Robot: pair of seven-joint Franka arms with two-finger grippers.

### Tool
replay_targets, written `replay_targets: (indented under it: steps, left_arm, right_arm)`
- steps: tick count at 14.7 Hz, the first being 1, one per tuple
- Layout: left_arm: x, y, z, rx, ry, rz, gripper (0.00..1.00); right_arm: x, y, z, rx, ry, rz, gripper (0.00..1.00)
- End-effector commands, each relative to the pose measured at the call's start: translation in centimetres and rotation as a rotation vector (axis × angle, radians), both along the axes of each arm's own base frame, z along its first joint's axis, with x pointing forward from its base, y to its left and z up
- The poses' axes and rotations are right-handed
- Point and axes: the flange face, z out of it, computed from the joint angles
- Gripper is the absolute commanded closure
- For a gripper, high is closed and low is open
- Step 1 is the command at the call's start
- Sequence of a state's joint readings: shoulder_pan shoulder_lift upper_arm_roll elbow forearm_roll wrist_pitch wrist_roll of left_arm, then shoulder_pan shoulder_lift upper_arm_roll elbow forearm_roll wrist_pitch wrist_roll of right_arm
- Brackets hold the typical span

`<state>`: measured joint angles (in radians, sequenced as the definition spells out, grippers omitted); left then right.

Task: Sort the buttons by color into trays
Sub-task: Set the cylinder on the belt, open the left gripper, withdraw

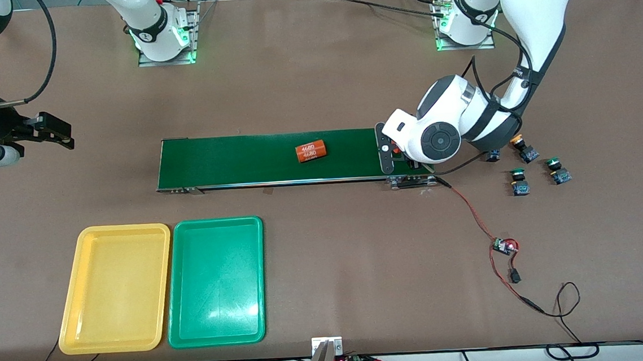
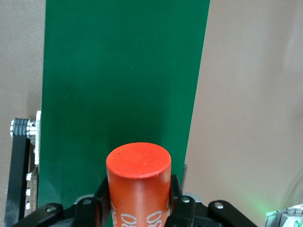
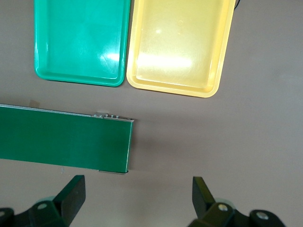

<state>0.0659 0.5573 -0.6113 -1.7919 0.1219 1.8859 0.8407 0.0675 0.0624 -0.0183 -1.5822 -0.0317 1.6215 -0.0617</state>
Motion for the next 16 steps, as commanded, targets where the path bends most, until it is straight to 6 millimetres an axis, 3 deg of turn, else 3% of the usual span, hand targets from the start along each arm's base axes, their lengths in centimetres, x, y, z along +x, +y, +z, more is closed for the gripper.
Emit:
replay_targets:
  steps: [1, 3, 4, 7, 10, 12, 16]
  left_arm:
    - [0.2, 0.5, -1.4, 0.005, -0.035, 0.010, 0.89]
    - [0.4, 0.9, -2.1, 0.014, -0.035, 0.018, 0.68]
    - [0.6, 1.1, -1.8, 0.015, -0.037, 0.021, 0.01]
    - [0.2, 1.5, 0.6, 0.073, -0.018, 0.043, 0.00]
    - [-1.1, 0.4, 5.4, 0.190, -0.050, 0.179, 0.00]
    - [-0.5, 0.1, 8.8, 0.254, -0.124, 0.364, 0.00]
    - [1.1, 1.9, 9.5, 0.392, -0.135, 0.735, 0.00]
  right_arm:
    - [0.0, -0.3, 0.2, 0.000, -0.001, 0.013, 0.00]
    - [0.0, -0.3, 0.2, 0.000, -0.001, 0.013, 0.00]
    - [0.0, -0.3, 0.2, -0.001, -0.001, 0.013, 0.00]
    - [0.0, -0.2, 0.1, -0.001, 0.000, 0.015, 0.00]
    - [0.0, -0.3, 0.2, -0.001, -0.001, 0.013, 0.00]
    - [0.0, -0.3, 0.2, 0.000, -0.001, 0.013, 0.00]
    - [0.0, -0.3, 0.2, 0.000, -0.001, 0.013, 0.00]
